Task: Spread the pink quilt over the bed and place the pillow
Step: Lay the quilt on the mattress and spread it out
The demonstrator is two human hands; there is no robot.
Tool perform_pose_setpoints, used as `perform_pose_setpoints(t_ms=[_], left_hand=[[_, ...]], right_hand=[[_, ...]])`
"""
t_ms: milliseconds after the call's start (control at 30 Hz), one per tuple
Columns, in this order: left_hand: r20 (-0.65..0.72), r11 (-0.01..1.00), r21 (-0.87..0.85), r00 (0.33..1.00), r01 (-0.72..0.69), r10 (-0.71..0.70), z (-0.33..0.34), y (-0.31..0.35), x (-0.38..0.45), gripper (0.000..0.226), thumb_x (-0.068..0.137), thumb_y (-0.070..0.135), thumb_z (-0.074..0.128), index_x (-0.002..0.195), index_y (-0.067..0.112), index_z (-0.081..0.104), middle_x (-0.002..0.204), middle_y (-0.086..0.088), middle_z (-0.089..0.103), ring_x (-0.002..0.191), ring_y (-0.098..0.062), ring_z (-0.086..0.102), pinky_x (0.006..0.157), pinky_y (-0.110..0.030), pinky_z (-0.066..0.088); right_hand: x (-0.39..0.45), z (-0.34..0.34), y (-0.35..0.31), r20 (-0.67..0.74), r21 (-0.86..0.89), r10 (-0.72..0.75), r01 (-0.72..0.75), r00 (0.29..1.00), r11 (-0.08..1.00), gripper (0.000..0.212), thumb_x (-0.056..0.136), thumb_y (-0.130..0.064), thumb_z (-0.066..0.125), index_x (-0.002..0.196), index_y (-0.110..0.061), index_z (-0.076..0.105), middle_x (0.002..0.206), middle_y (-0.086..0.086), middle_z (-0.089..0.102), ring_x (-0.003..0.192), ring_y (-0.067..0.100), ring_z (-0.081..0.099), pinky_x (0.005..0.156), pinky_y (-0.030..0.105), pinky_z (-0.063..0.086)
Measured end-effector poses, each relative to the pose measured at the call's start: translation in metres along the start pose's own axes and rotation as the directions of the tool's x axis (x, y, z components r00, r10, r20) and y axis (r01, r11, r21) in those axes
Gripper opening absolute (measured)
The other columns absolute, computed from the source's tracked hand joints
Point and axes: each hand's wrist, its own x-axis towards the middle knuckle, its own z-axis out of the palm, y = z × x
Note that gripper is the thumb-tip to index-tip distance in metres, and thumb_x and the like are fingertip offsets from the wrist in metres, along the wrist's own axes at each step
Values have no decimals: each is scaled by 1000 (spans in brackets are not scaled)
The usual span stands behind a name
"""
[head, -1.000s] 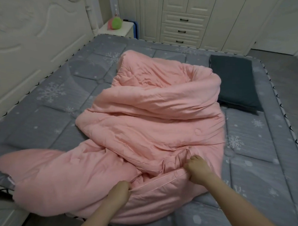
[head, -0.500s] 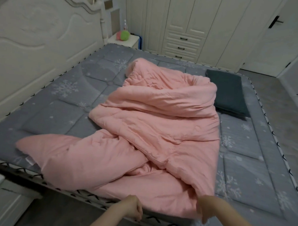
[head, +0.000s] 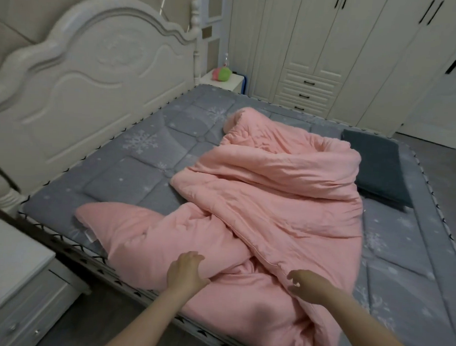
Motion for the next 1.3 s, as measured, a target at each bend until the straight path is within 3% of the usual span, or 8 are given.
perform_pose_setpoints(t_ms=[367, 667, 767, 867, 1067, 1133, 1200, 1300], left_hand=[[-40, 995, 95, 999, 18, -14, 1, -14, 57, 76, 71, 59, 64, 138, 31, 40, 153, 4, 23, 142, -17, 18, 114, -34, 18], [-146, 992, 59, 984, 112, -102, -26, -2, 177, 74, 68, 63, 57, 129, 21, 54, 143, -4, 45, 134, -23, 38, 108, -36, 32], [-171, 987, 91, 978, 135, -118, -29, -12, 201, 72, 63, 67, 44, 110, 18, 68, 121, -7, 64, 112, -28, 59, 89, -39, 49], [-219, 988, 65, 968, 144, -126, -27, -24, 219, 72, 63, 67, 39, 103, 17, 71, 113, -7, 68, 101, -28, 64, 80, -38, 53], [-247, 980, -114, 951, 161, -185, -21, -37, 249, 83, 64, 74, 37, 120, 19, 62, 130, -2, 57, 121, -23, 51, 98, -33, 41], [-253, 972, -194, 950, 134, -182, -15, -41, 256, 82, 62, 72, 41, 120, 18, 62, 130, -3, 57, 121, -22, 50, 100, -26, 35], [-240, 960, -263, 957, 96, -161, -8, -45, 263, 80, 61, 70, 47, 119, 16, 63, 127, -4, 58, 119, -21, 52, 99, -17, 30], [-229, 930, -361, 960, 69, -161, -1, -45, 270, 75, 60, 64, 56, 114, 13, 65, 122, -6, 61, 115, -19, 55, 98, -12, 27]], right_hand=[[101, -45, -50, -238, 80, -159, 183, 958, 980, 50, 94, -37, 45, 141, -25, 34, 142, -4, 41, 130, 15, 40, 102, 26, 35], [227, -82, -30, -147, 93, -177, 192, 973, 977, 51, 94, -37, 44, 141, -22, 34, 143, 0, 40, 129, 21, 41, 102, 33, 39], [255, -88, -33, -125, 88, -154, 166, 980, 982, 53, 92, -38, 45, 141, -22, 32, 143, 1, 40, 128, 22, 42, 100, 33, 40], [285, -90, -53, -137, 100, -131, 146, 982, 984, 66, 84, -51, 53, 140, -21, 33, 140, 0, 43, 125, 23, 44, 98, 34, 41], [340, -47, -109, -73, 66, -59, 64, 996, 996, 111, 65, -68, 61, 147, -17, 6, 156, 12, 9, 143, 28, 14, 111, 52, 19], [354, -31, -113, -108, 41, -2, 7, 994, 999, 115, 57, -63, 70, 146, -22, 10, 153, 19, 15, 140, 35, 22, 106, 58, 22], [368, -17, -111, -167, -1, -16, 16, 986, 1000, 89, 51, -43, 78, 126, -19, 38, 127, 25, 51, 109, 38, 57, 85, 58, 46], [374, -4, -93, -123, 153, -26, 45, 992, 987, 29, 71, -14, 44, 96, -14, 58, 89, 15, 67, 71, 33, 66, 55, 42, 55]])
